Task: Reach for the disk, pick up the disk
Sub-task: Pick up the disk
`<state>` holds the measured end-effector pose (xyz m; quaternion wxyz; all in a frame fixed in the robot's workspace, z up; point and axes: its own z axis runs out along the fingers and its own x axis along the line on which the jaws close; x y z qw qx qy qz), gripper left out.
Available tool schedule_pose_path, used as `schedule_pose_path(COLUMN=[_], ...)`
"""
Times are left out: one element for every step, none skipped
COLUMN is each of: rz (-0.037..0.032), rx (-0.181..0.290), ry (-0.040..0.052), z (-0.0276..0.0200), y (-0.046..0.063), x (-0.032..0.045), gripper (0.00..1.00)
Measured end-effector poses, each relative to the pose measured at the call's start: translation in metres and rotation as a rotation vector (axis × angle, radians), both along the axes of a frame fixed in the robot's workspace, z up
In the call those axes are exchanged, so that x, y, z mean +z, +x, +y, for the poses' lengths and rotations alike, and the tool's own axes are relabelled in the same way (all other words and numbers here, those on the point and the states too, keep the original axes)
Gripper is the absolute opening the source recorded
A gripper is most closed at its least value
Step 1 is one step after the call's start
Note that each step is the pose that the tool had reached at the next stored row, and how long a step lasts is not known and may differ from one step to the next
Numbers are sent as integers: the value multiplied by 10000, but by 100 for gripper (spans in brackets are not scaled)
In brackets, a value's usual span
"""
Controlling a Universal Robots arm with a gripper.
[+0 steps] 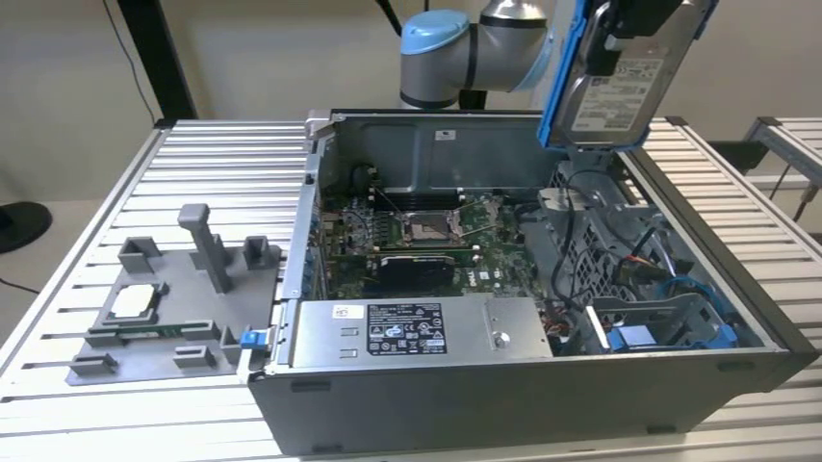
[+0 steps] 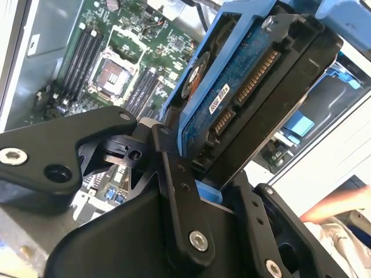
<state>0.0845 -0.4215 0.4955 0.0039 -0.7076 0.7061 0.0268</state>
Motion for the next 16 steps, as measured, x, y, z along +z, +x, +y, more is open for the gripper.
schedule_pose_path(rz=[0,0,0,0,0,0,0,0,0,1,1,1,2,3,4,5], rx=[0,0,0,0,0,0,1,0,0,0,0,0,0,0,0,0], ry=[1,0,1,0,1,1,0,0,0,1,0,0,0,0,0,1], z=[-9,-22,-38,-57,-77,-101,-122,-147,-169,-192,-214,-236,-259,-281,-304,-326], y=[0,0,0,0,0,0,0,0,0,0,0,0,0,0,0,0], x=[-1,0,-1,-1,-1,-1,-1,-1,-1,-2,-2,-2,-2,-2,-3,-3], gripper=[0,0,0,0,0,0,0,0,0,0,0,0,0,0,0,0])
